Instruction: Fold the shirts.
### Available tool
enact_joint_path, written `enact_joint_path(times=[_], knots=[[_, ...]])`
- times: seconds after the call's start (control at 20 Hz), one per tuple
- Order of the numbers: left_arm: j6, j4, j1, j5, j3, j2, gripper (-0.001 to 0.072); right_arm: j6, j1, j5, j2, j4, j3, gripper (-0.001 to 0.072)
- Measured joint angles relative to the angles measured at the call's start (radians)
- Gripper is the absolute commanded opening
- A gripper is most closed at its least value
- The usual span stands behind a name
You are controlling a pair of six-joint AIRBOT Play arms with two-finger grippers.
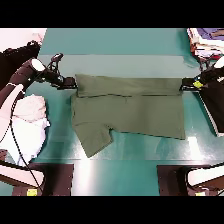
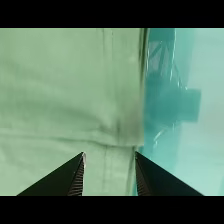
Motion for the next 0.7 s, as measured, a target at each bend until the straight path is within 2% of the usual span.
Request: enact_joint_path(times=[0.25, 0.45, 0.7], knots=[[-0.031, 0.008, 0.046, -0.125, -0.089, 0.119, 0.0481, -0.014, -0.034, 0.084, 0.111, 0.005, -0.037, 0.0366], [-0.051, 0.013, 0.047, -0.157, -0.332, 0.319, 0.0481, -0.019, -0.056, 0.103, 0.261, 0.006, -0.168, 0.0366], [-0.061, -0.059, 0.002, -0.166, -0.661, 0.546, 0.0481, -0.022, -0.064, 0.061, 0.426, 0.045, -0.369, 0.0366]])
